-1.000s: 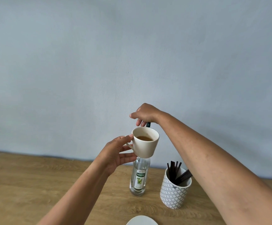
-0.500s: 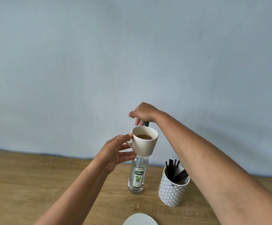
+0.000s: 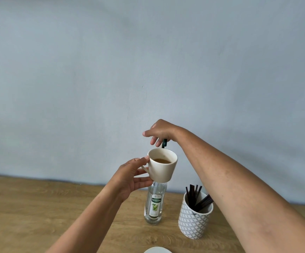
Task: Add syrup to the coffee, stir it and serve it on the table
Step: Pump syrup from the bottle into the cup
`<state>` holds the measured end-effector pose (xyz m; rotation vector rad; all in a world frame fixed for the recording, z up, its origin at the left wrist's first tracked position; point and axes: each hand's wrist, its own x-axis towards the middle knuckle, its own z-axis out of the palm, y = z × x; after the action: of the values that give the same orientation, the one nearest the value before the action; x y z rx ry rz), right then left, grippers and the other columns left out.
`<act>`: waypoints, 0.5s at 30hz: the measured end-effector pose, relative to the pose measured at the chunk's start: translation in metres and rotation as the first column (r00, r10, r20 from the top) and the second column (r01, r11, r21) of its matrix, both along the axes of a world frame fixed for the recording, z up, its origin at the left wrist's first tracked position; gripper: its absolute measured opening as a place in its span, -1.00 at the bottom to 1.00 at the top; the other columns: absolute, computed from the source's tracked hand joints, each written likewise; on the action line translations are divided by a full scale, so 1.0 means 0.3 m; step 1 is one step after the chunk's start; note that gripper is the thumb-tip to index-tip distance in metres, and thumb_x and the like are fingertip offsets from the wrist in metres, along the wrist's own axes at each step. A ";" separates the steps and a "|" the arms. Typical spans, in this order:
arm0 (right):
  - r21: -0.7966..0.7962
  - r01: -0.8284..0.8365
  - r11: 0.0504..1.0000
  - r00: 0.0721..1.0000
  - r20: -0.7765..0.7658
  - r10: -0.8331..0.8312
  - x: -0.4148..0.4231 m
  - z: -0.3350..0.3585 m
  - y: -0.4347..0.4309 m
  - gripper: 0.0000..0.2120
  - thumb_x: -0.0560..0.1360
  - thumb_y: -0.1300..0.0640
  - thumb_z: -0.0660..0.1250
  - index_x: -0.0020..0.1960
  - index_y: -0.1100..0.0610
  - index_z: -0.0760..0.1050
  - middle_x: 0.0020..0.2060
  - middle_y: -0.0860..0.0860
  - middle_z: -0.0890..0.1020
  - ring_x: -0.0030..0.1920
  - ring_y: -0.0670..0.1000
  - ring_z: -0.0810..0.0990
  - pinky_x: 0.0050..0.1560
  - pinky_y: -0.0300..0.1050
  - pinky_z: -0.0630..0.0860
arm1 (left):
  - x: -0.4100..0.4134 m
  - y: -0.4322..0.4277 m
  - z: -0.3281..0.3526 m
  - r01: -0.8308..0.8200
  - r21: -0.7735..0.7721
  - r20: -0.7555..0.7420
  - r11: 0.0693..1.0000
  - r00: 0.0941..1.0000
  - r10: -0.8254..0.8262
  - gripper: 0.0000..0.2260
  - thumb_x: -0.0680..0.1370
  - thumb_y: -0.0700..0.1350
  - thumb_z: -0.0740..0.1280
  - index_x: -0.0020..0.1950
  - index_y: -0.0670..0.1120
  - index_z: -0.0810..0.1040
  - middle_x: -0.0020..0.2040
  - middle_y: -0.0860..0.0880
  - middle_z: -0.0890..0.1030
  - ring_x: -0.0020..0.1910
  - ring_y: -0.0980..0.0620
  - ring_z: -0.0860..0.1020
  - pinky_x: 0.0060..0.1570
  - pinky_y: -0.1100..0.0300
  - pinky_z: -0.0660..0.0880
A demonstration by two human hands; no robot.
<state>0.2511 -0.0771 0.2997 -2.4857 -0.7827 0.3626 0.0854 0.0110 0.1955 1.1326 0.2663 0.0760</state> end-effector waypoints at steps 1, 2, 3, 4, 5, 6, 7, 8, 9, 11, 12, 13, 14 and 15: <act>-0.004 -0.003 1.000 1.000 0.000 0.003 0.000 0.001 -0.001 -0.69 0.40 -0.17 0.37 -0.04 0.05 0.53 -0.26 -0.01 0.75 -0.26 0.03 0.73 0.08 0.05 0.48 | 0.001 0.000 0.000 -0.001 -0.001 -0.001 1.000 1.000 0.001 -0.82 0.49 -0.03 0.47 -0.11 -0.12 0.60 -0.03 -0.24 0.66 -0.14 -0.26 0.71 -0.24 0.04 0.67; -0.005 -0.003 1.000 1.000 0.000 0.003 0.001 0.000 -0.003 -0.69 0.41 -0.16 0.37 -0.03 0.06 0.53 -0.26 0.00 0.74 -0.25 0.03 0.73 0.07 0.04 0.49 | 0.002 0.000 0.000 -0.001 -0.004 -0.002 1.000 1.000 0.001 -0.83 0.49 -0.03 0.47 -0.11 -0.12 0.60 -0.03 -0.25 0.66 -0.14 -0.26 0.71 -0.24 0.04 0.67; -0.005 -0.002 1.000 1.000 0.002 0.002 0.001 -0.002 -0.004 -0.70 0.42 -0.15 0.37 -0.02 0.06 0.53 -0.25 0.00 0.74 -0.24 0.03 0.73 0.06 0.04 0.49 | 0.004 0.001 -0.001 -0.001 -0.008 -0.001 1.000 1.000 0.001 -0.83 0.49 -0.03 0.47 -0.11 -0.12 0.60 -0.03 -0.25 0.66 -0.14 -0.26 0.71 -0.24 0.04 0.67; -0.003 0.001 1.000 1.000 0.006 -0.001 0.001 -0.004 -0.004 -0.70 0.42 -0.14 0.36 -0.01 0.07 0.53 -0.25 0.00 0.74 -0.24 0.03 0.73 0.04 0.03 0.49 | 0.004 0.001 -0.002 -0.001 -0.011 0.000 1.000 1.000 0.001 -0.82 0.49 -0.03 0.47 -0.11 -0.13 0.59 -0.02 -0.25 0.66 -0.14 -0.26 0.71 -0.24 0.04 0.67; 0.000 0.005 1.000 1.000 0.013 -0.005 0.000 -0.006 -0.005 -0.70 0.43 -0.13 0.36 0.00 0.08 0.53 -0.25 0.00 0.74 -0.22 0.04 0.73 0.03 0.01 0.50 | 0.005 0.001 -0.003 0.000 -0.013 0.001 1.000 1.000 0.000 -0.82 0.49 -0.03 0.47 -0.10 -0.13 0.59 -0.02 -0.25 0.66 -0.13 -0.26 0.71 -0.23 0.03 0.67; 0.006 0.011 1.000 1.000 0.019 -0.011 -0.001 -0.009 -0.005 -0.69 0.43 -0.12 0.35 0.00 0.10 0.53 -0.25 0.01 0.74 -0.20 0.05 0.74 0.00 -0.01 0.51 | 0.006 0.002 -0.005 0.001 -0.015 0.002 1.000 1.000 -0.001 -0.82 0.50 -0.03 0.47 -0.09 -0.13 0.58 -0.02 -0.25 0.66 -0.12 -0.26 0.71 -0.22 0.03 0.68; 0.015 0.018 1.000 1.000 0.023 -0.018 -0.002 -0.012 -0.004 -0.67 0.43 -0.11 0.34 0.01 0.13 0.55 -0.25 0.02 0.74 -0.18 0.08 0.74 -0.05 -0.03 0.51 | 0.008 0.001 -0.007 0.002 -0.017 0.002 1.000 1.000 -0.002 -0.82 0.50 -0.03 0.46 -0.09 -0.13 0.58 -0.01 -0.25 0.66 -0.12 -0.26 0.71 -0.21 0.02 0.68; 0.027 0.024 0.999 0.999 0.027 -0.025 -0.002 -0.015 -0.004 -0.66 0.43 -0.10 0.33 0.02 0.16 0.56 -0.26 0.03 0.74 -0.17 0.09 0.74 -0.11 -0.06 0.50 | 0.011 0.001 -0.010 0.003 -0.019 0.002 1.000 1.000 -0.003 -0.82 0.50 -0.03 0.46 -0.09 -0.13 0.58 -0.01 -0.25 0.66 -0.11 -0.26 0.71 -0.19 0.01 0.69; 0.037 0.029 0.999 0.999 0.030 -0.030 -0.002 -0.018 -0.003 -0.65 0.43 -0.10 0.33 0.02 0.16 0.57 -0.26 0.03 0.74 -0.16 0.10 0.73 -0.15 -0.09 0.49 | 0.014 0.000 -0.013 0.004 -0.022 0.002 1.000 1.000 -0.004 -0.82 0.50 -0.03 0.46 -0.08 -0.13 0.58 0.00 -0.25 0.66 -0.11 -0.26 0.70 -0.17 0.00 0.69; 0.049 0.035 0.998 0.999 0.033 -0.037 -0.002 -0.025 -0.004 -0.66 0.44 -0.10 0.32 0.02 0.16 0.57 -0.26 0.04 0.74 -0.16 0.10 0.73 -0.15 -0.10 0.50 | 0.019 -0.002 -0.019 0.007 -0.027 0.001 1.000 1.000 -0.007 -0.81 0.50 -0.03 0.46 -0.07 -0.13 0.57 0.00 -0.26 0.65 -0.10 -0.27 0.70 -0.16 -0.01 0.69; 0.051 0.039 0.998 0.999 0.031 -0.040 -0.002 -0.027 -0.006 -0.66 0.45 -0.09 0.31 0.02 0.16 0.57 -0.26 0.04 0.74 -0.16 0.10 0.73 -0.11 -0.08 0.51 | 0.022 -0.004 -0.022 0.008 -0.028 0.001 1.000 1.000 -0.008 -0.81 0.49 -0.03 0.47 -0.07 -0.13 0.57 0.00 -0.26 0.65 -0.10 -0.27 0.70 -0.16 -0.01 0.69; 0.053 0.043 0.998 0.999 0.027 -0.044 -0.003 -0.030 -0.007 -0.66 0.45 -0.09 0.31 0.02 0.16 0.58 -0.26 0.04 0.74 -0.16 0.10 0.73 -0.04 -0.06 0.52 | 0.025 -0.005 -0.025 0.011 -0.027 0.001 1.000 1.000 -0.011 -0.81 0.49 -0.03 0.47 -0.07 -0.13 0.58 0.00 -0.26 0.65 -0.11 -0.27 0.70 -0.17 -0.01 0.69; 0.055 0.045 0.997 0.999 0.022 -0.047 -0.003 -0.032 -0.008 -0.66 0.45 -0.10 0.31 0.02 0.16 0.58 -0.26 0.04 0.74 -0.16 0.09 0.73 0.00 -0.05 0.52 | 0.028 -0.006 -0.027 0.013 -0.026 0.000 1.000 1.000 -0.013 -0.81 0.49 -0.03 0.47 -0.08 -0.13 0.58 -0.01 -0.25 0.65 -0.11 -0.27 0.70 -0.19 0.00 0.69; 0.055 0.045 0.997 0.999 0.017 -0.046 -0.003 -0.033 -0.008 -0.66 0.45 -0.10 0.30 0.02 0.16 0.58 -0.26 0.03 0.74 -0.16 0.09 0.73 0.03 -0.04 0.52 | 0.030 -0.007 -0.029 0.012 -0.026 -0.001 1.000 1.000 -0.012 -0.81 0.49 -0.03 0.48 -0.09 -0.13 0.59 -0.01 -0.25 0.65 -0.12 -0.26 0.71 -0.20 0.00 0.68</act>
<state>0.2501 -0.0793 0.2898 -2.4544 -0.7321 0.2982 0.0943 0.0090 0.1869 1.1083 0.2608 0.0614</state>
